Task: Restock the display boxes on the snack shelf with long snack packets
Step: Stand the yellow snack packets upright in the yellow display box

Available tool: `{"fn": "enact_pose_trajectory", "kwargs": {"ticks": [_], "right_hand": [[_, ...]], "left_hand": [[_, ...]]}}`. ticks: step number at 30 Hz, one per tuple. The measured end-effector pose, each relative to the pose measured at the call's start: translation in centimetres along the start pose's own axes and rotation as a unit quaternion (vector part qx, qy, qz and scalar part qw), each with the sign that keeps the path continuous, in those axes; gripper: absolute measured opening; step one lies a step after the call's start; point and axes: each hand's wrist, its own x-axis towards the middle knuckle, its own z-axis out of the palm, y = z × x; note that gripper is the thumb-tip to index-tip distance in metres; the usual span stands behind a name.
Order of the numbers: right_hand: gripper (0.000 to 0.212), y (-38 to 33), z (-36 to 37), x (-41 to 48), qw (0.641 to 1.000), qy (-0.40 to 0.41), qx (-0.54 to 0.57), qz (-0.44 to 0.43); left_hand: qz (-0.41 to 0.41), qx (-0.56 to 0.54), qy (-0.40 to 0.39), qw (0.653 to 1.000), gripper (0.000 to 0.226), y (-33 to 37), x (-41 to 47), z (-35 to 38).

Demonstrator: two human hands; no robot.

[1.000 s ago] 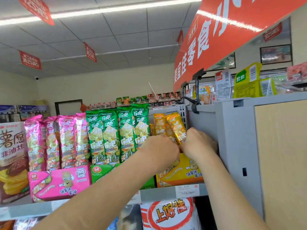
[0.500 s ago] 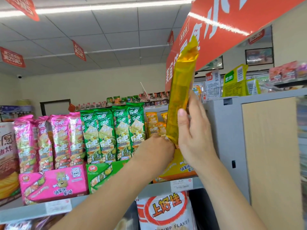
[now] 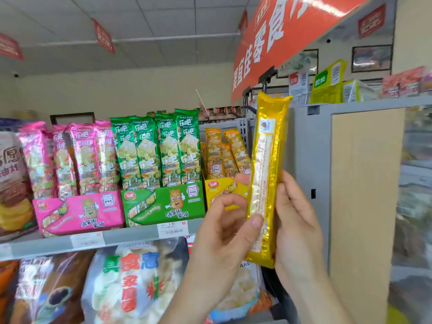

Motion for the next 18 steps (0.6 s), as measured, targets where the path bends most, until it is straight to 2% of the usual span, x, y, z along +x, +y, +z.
{"fn": "enact_pose_trajectory", "kwargs": {"ticks": [2, 4, 6, 8, 11, 13, 16, 18], "right_hand": [[0.035, 0.2, -0.5, -0.6, 1.0, -0.003, -0.029, 0.008], [0.032, 0.1, -0.9, -1.0, 0.997, -0.001, -0.074, -0.011], [0.036, 0.0, -1.2, -1.8, 0.995, -0.01, -0.096, -0.024], [0.037, -0.1, -1.2, -2.5, 0.992, -0.036, -0.116, -0.034], [0.027, -0.3, -1.0, -3.3, 0.99, -0.024, -0.134, -0.038], [0.026, -0.5, -1.3, -3.6, 0.993, -0.013, -0.117, -0.033], [0.026, -0.9, -1.7, -4.0, 0.996, -0.024, -0.083, -0.02], [0.029, -1.0, -1.6, -4.1, 0.997, -0.022, -0.067, -0.01]], "left_hand": [[-0.03, -0.061, 0.04, 0.997, 0.035, -0.3, -1.0, 0.7], [-0.026, -0.04, 0.11, 0.993, 0.04, -0.5, -1.7, 1.0], [0.004, 0.093, 0.174, 0.98, 0.038, -1.1, -2.4, 1.0], [0.047, 0.249, 0.209, 0.945, 0.042, -1.6, -3.1, 1.0], [0.097, 0.328, 0.179, 0.922, 0.044, -1.9, -4.2, 0.8], [0.116, 0.295, 0.147, 0.937, 0.044, -2.2, -5.1, 0.3], [0.047, 0.123, 0.113, 0.985, 0.041, -2.0, -6.3, -0.1], [0.027, 0.066, 0.109, 0.991, 0.044, -1.8, -7.2, -0.1]]}}
